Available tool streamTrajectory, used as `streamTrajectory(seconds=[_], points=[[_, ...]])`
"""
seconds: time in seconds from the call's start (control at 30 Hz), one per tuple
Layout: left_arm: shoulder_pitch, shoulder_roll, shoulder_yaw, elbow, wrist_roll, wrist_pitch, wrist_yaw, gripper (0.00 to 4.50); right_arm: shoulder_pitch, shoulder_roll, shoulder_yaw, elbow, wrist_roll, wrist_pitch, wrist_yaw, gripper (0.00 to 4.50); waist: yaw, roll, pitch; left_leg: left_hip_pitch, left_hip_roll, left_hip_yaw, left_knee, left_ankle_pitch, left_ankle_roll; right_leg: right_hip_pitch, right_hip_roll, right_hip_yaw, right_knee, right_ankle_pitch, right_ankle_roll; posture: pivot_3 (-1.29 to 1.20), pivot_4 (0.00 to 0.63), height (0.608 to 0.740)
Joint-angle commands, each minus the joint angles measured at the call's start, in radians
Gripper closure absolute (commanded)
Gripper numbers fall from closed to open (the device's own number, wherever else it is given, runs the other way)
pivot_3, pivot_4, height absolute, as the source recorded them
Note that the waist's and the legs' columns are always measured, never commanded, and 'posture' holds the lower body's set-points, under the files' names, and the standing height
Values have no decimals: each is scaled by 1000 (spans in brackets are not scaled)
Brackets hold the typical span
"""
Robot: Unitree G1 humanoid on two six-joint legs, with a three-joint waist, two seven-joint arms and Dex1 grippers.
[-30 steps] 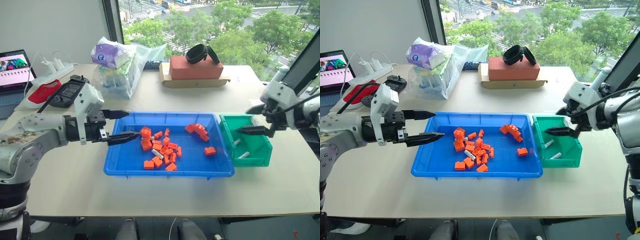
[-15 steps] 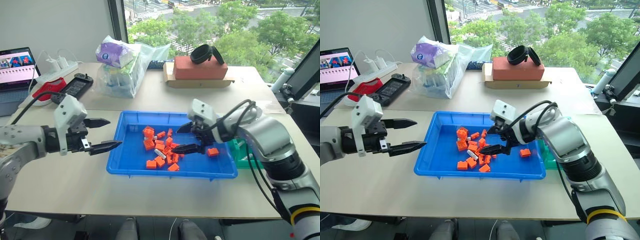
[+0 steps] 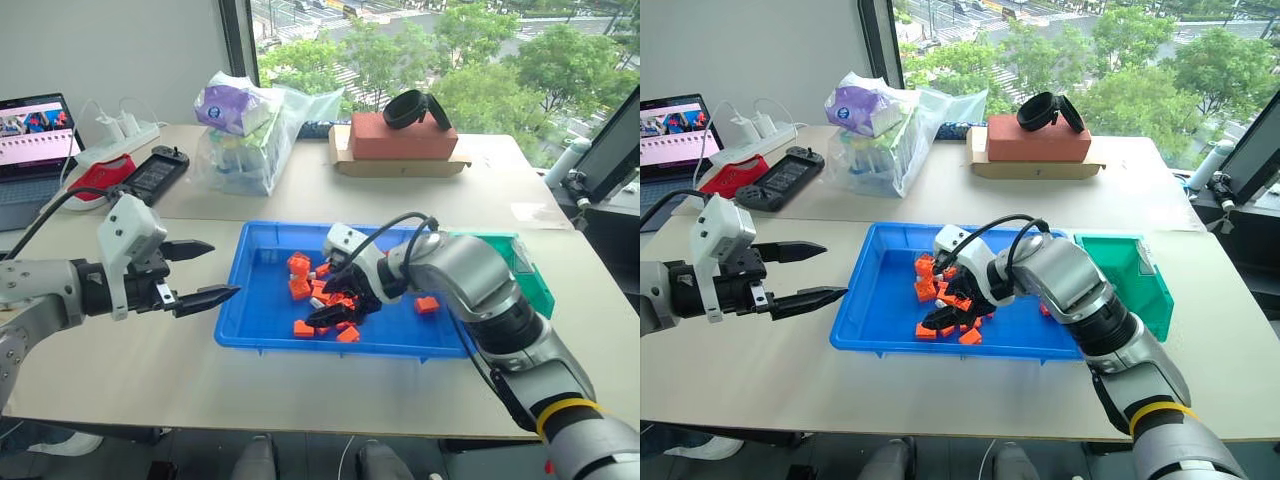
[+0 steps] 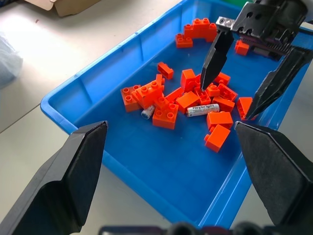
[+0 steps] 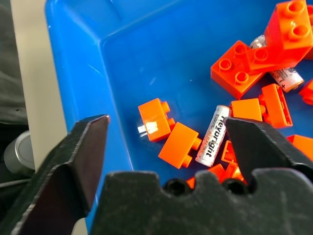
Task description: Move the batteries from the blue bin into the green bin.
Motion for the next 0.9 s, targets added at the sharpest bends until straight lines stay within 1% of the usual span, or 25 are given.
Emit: streamTrajectory(seconds=[0.03, 0.07, 0.1, 0.13, 0.33, 0.5, 0.7, 0.9], points=[[-9, 11, 26, -27, -15, -2, 11, 0, -8, 5, 14, 18, 2, -5, -27, 1762, 0, 0, 0, 0, 0, 0, 0, 0, 0, 0, 0, 0, 0, 0, 0, 0, 150, 740], [-9, 11, 25, -28, -16, -3, 13, 0, -9, 6, 17, 24, 2, -9, -31, 1976, 0, 0, 0, 0, 0, 0, 0, 0, 0, 0, 0, 0, 0, 0, 0, 0, 150, 740], [-10, 10, 24, -29, -19, -2, 16, 0, -9, 8, 19, 33, 2, -14, -34, 2445, 0, 0, 0, 0, 0, 0, 0, 0, 0, 0, 0, 0, 0, 0, 0, 0, 150, 740], [-10, 10, 21, -29, -20, -2, 18, 0, -10, 12, 21, 44, 1, -19, -40, 2745, 0, 0, 0, 0, 0, 0, 0, 0, 0, 0, 0, 0, 0, 0, 0, 0, 150, 740], [-16, 14, 3, -24, -17, -12, 21, 0, -14, 57, 31, 131, -31, -53, -99, 2745, -1, 0, 0, 0, 0, 0, 0, 0, 0, 0, 0, 0, 0, 0, 0, 0, 150, 740], [-13, 17, 5, -22, -18, -11, 19, 0, -21, 83, 39, 194, -50, -84, -121, 2745, -1, 0, 0, 0, 0, 0, 0, 0, 0, 0, 0, 0, 0, 0, 0, 0, 150, 740], [-6, 18, 13, -20, -16, -12, 16, 0, -15, 72, 90, 224, -88, -127, -120, 2745, -1, 0, 0, 0, 0, 0, 0, 0, 0, 0, 0, 0, 0, 0, 0, 0, 150, 740], [-6, 16, 14, -21, -15, -14, 19, 0, -11, 84, 105, 233, -106, -146, -119, 2745, -1, 0, 0, 0, 0, 0, 0, 0, 0, 0, 0, 0, 0, 0, 0, 0, 150, 740]])
